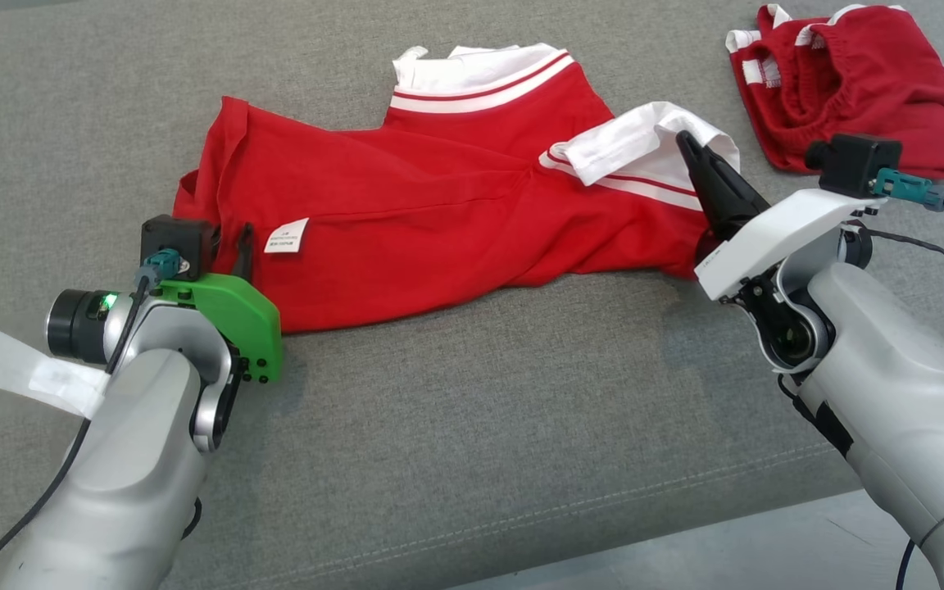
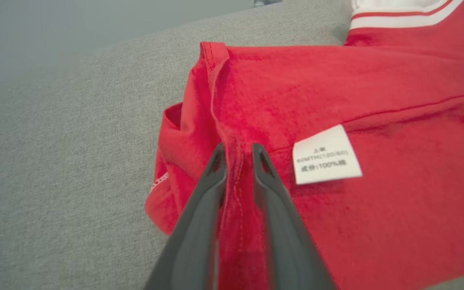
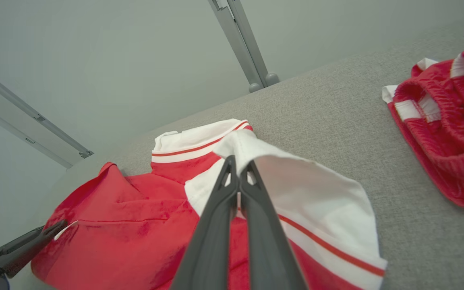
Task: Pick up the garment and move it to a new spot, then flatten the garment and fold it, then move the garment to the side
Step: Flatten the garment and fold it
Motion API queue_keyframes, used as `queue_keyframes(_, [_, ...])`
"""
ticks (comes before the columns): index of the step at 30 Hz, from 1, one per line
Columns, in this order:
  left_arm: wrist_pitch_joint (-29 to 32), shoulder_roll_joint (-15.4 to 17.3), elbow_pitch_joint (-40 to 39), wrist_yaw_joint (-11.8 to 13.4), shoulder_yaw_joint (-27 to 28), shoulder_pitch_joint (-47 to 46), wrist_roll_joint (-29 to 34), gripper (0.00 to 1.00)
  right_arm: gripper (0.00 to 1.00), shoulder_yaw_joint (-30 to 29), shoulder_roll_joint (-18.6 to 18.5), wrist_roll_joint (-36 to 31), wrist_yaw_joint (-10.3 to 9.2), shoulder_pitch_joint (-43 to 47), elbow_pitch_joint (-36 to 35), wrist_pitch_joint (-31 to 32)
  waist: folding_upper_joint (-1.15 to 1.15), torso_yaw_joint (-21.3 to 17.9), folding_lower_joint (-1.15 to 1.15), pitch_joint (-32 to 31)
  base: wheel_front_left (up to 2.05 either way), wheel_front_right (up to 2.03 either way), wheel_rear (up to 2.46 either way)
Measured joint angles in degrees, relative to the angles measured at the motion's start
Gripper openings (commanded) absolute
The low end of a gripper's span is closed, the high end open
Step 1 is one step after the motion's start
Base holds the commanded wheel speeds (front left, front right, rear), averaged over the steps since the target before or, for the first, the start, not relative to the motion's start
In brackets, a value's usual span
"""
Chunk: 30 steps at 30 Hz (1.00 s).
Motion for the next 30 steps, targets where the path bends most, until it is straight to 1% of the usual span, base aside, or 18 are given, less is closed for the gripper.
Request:
queue_keyframes(2, [0.01,-0.47,0.43,0.0,0.33,-0.59,0.09,0.27,0.0,0.19,-0.01,0.25,0.01,-0.01,0.0,0.0,0.0,-0.18,0.0,0.06,0.0,0.0,0.0])
queue_keyframes(4, [0.02,-0.76,0.79,0.0,0.69,-1.01,0.16,0.23,0.0,0.33,-0.04,0.47,0.0,-0.01,0.0,0.0,0.0,-0.37,0.0,0.13,0.0,0.0,0.0])
queue_keyframes(6, [0.08,-0.83,1.11,0.0,0.94,-1.15,0.19,0.0,0.0,0.48,-0.09,0.47,0.0,-0.03,0.01,-0.08,0.0,-0.54,0.0,0.19,0.0,0.0,0.0])
queue_keyframes(12, [0.07,-0.85,1.43,0.0,1.29,-1.18,0.42,0.0,0.0,0.63,-0.41,0.84,0.01,-0.17,0.03,-0.41,0.0,-0.82,0.0,0.29,0.0,0.0,0.0])
queue_keyframes(15, [-1.31,-1.46,0.55,0.01,2.99,-1.16,-0.46,0.0,0.0,0.44,-0.88,0.98,0.01,-0.18,0.03,-0.42,0.0,-0.72,0.0,0.14,0.0,0.0,0.0])
queue_keyframes(17, [-3.24,-3.08,-1.21,0.01,6.01,-1.14,-3.56,0.0,0.0,0.2,-1.38,0.98,0.01,-0.18,-0.27,-0.42,0.0,-0.52,0.0,-0.11,0.0,0.0,0.0])
queue_keyframes(19, [-5.09,-5.7,-3.46,-0.24,10.72,-0.95,-9.43,0.0,0.0,-0.18,-1.94,0.99,0.01,-0.19,-1.25,-0.43,0.0,-0.28,0.0,-0.44,0.0,0.0,0.0])
queue_keyframes(20, [-5.91,-7.3,-4.94,-0.81,13.57,-0.74,-13.47,0.0,0.0,-0.41,-2.22,0.99,0.01,-0.21,-2.04,-0.44,0.0,-0.15,0.0,-0.63,0.0,0.0,0.0])
queue_keyframes(22, [-8.01,-9.71,-8.23,-3.58,17.7,-0.08,-20.28,0.0,0.0,-1.38,-2.72,0.98,0.01,-0.41,-3.89,-0.48,0.0,0.11,0.0,-1.06,0.0,0.0,0.0])
queue_keyframes(23, [-8.93,-10.05,-9.9,-5.02,19.04,0.19,-22.62,0.0,0.0,-2.34,-3.1,0.96,0.01,-0.64,-5.12,-0.49,0.0,0.23,0.0,-1.3,0.0,0.0,0.0])
queue_keyframes(26, [-10.9,-9.5,-14.89,-8.56,23.15,0.42,-27.44,0.0,0.0,-7.42,-4.52,0.89,0.01,-1.85,-9.34,-0.51,0.0,0.57,0.0,-2.17,0.0,0.0,0.0])
queue_keyframes(28, [-11.26,-9.25,-18.52,-10.5,25.98,0.41,-30.4,0.0,0.0,-11.12,-5.53,0.75,0.01,-2.67,-13.07,-0.69,0.0,0.74,0.0,-2.85,0.0,0.0,0.0])
queue_keyframes(30, [-11.37,-9.09,-21.89,-11.98,28.24,0.42,-32.39,0.0,0.0,-15.84,-5.47,1.07,0.01,-2.92,-17.56,-0.83,0.0,0.88,0.0,-3.64,0.0,0.0,0.0])
